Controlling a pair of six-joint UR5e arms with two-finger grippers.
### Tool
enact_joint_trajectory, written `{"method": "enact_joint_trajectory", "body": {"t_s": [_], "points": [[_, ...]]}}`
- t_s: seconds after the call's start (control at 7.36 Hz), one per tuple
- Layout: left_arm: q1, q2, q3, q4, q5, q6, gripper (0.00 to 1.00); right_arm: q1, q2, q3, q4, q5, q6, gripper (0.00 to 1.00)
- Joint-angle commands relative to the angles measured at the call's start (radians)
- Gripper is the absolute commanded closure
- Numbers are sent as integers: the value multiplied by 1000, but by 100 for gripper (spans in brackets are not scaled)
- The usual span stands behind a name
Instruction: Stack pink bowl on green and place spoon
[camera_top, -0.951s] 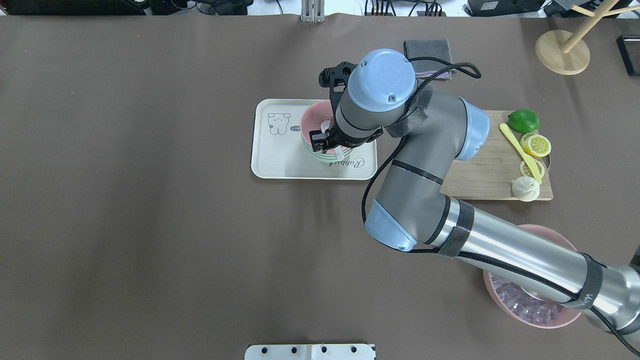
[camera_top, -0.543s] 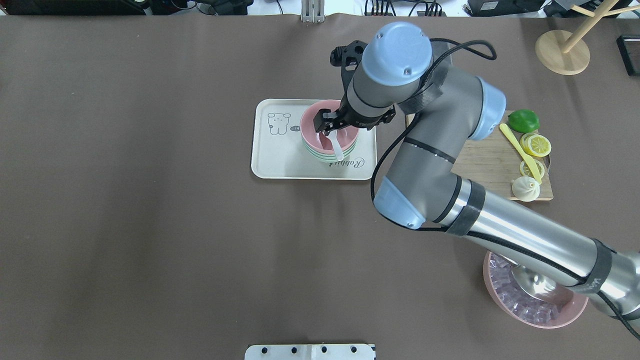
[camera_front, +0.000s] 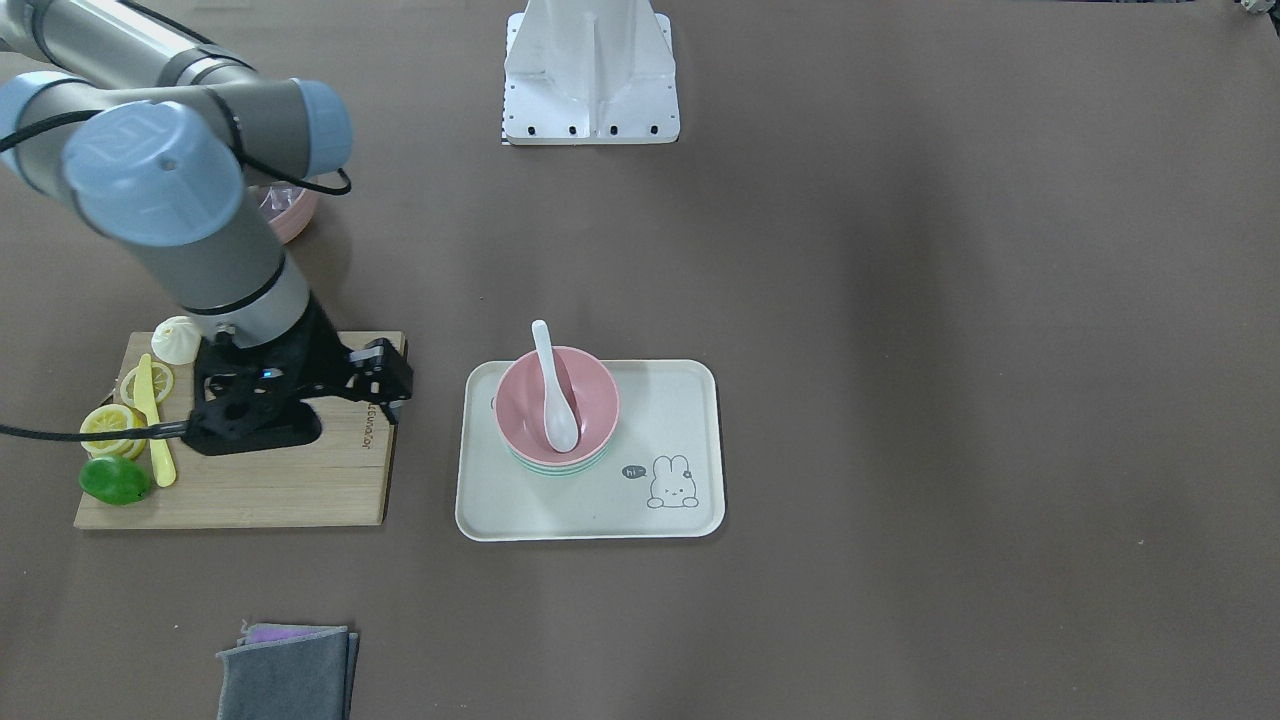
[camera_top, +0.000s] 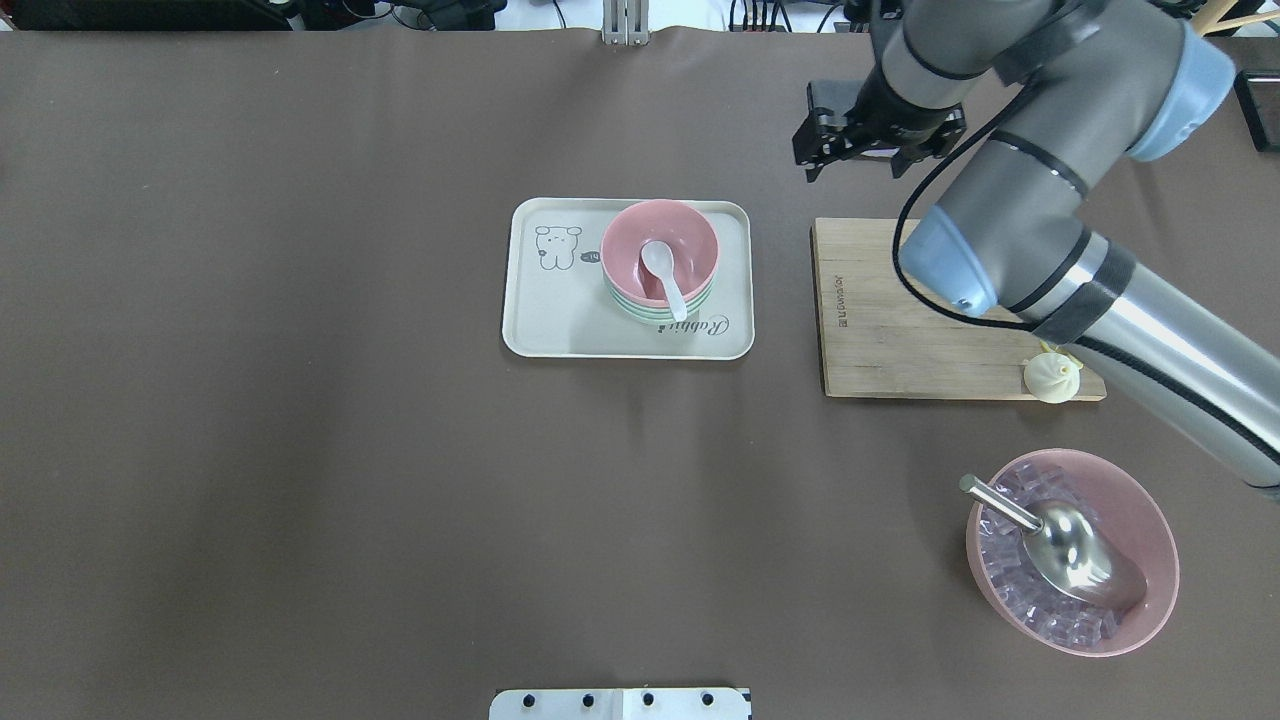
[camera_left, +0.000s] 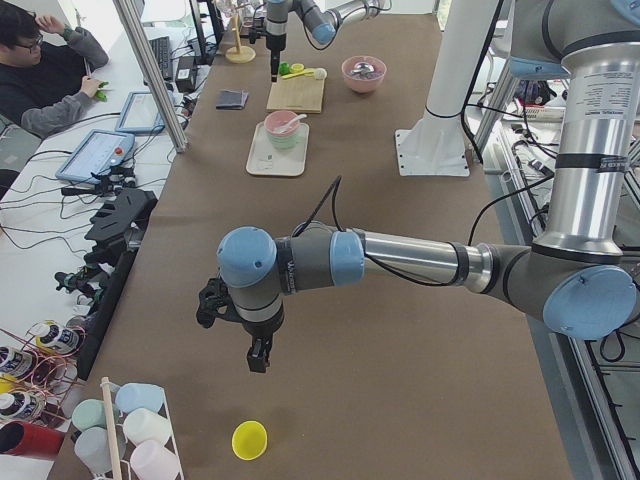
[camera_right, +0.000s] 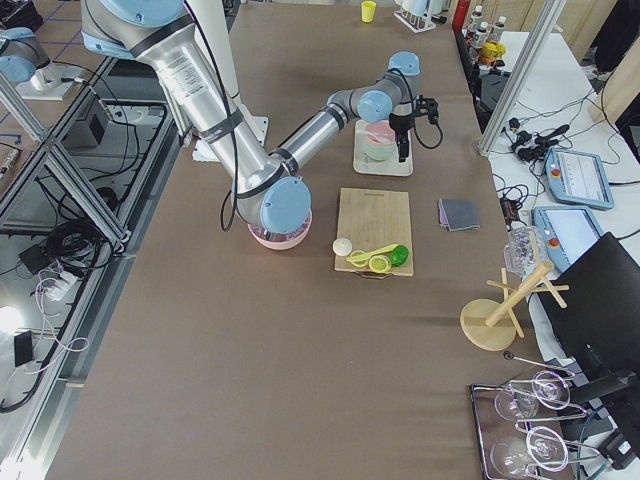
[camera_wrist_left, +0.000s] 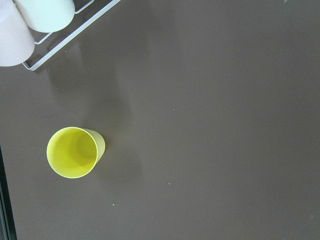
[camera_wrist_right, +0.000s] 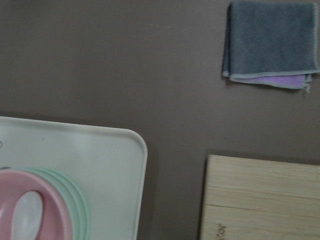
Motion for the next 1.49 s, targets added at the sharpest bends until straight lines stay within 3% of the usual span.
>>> {"method": "enact_joint_trajectory", "body": {"t_s": [0.0, 0.27, 0.54, 0.95, 1.36], "points": [[56, 37, -19, -153, 1, -148, 2, 149, -116, 18, -1, 88, -178, 0], [98, 78, -17, -270, -3, -234, 2, 273, -255, 27, 4, 152, -364, 0], [96, 81, -30, -264, -3, -250, 2, 408, -392, 26, -1, 154, -594, 0], [101, 110, -27, -252, -2, -248, 2, 553, -599, 15, 4, 160, -771, 0], [101, 135, -8, -214, -48, -248, 2, 625, -748, 18, 13, 154, -784, 0]]}}
